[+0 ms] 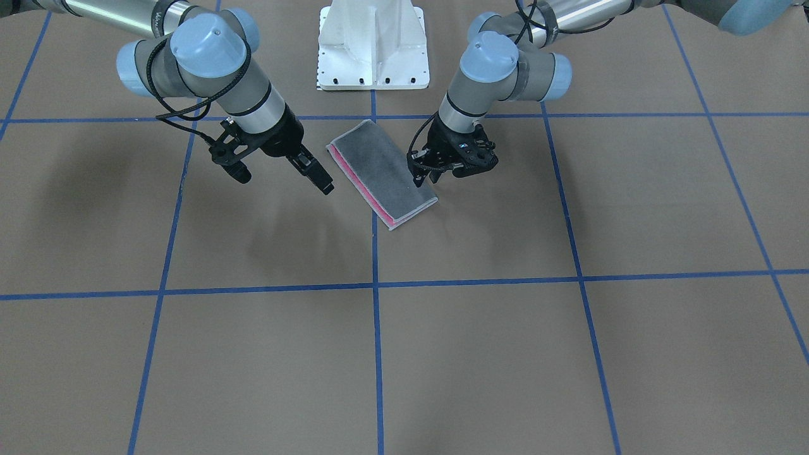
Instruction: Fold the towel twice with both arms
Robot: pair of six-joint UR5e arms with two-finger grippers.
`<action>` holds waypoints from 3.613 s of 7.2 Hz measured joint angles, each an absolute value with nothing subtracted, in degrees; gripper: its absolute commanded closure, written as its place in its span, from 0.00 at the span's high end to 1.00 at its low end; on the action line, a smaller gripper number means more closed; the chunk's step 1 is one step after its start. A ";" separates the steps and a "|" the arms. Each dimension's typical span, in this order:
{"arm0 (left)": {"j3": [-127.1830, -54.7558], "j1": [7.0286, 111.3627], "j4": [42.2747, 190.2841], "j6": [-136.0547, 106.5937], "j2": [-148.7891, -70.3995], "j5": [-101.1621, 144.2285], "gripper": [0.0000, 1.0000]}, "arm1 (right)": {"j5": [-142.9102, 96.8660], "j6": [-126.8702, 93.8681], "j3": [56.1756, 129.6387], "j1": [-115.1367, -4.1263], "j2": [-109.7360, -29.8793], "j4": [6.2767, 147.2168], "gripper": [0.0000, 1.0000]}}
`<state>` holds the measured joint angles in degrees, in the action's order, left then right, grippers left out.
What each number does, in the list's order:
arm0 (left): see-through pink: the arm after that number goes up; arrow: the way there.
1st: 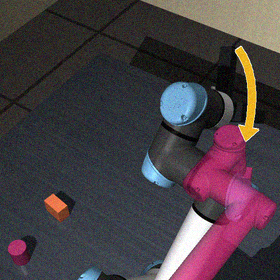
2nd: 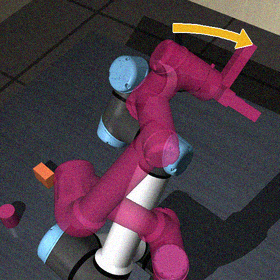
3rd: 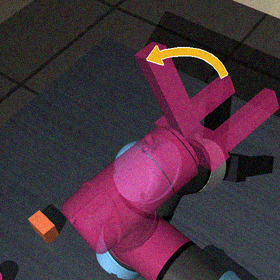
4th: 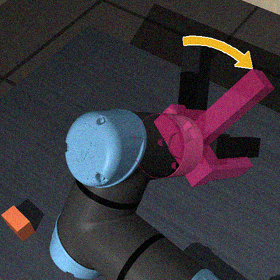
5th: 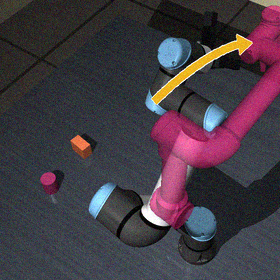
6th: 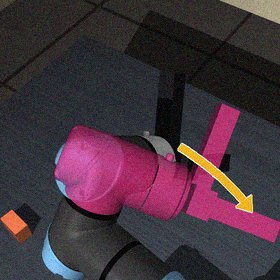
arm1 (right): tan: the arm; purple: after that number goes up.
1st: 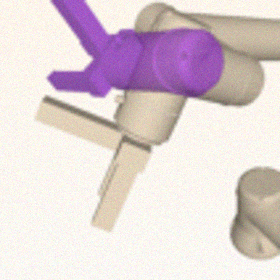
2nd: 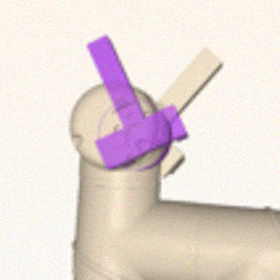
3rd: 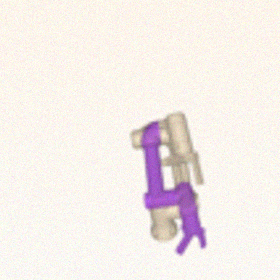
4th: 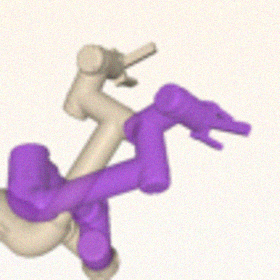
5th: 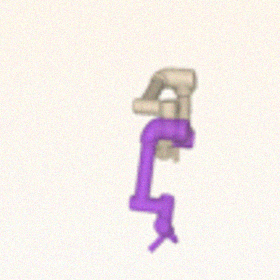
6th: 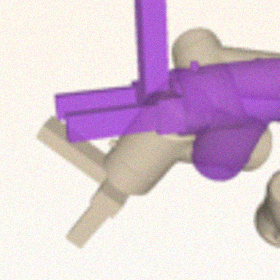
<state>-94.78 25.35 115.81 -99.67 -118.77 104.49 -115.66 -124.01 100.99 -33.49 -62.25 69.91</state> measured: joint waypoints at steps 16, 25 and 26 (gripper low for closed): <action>-90.42 28.98 115.92 -99.08 -123.92 104.49 0.00 | -117.72 -123.93 101.13 -33.81 -62.94 69.61 1.00; -76.72 36.85 122.24 -95.09 -133.13 108.43 0.96 | -117.24 -123.50 101.35 -35.34 -63.81 69.53 1.00; -80.68 37.01 122.23 -95.28 -130.13 109.19 0.92 | -117.08 -123.04 101.31 -36.26 -63.92 69.48 1.00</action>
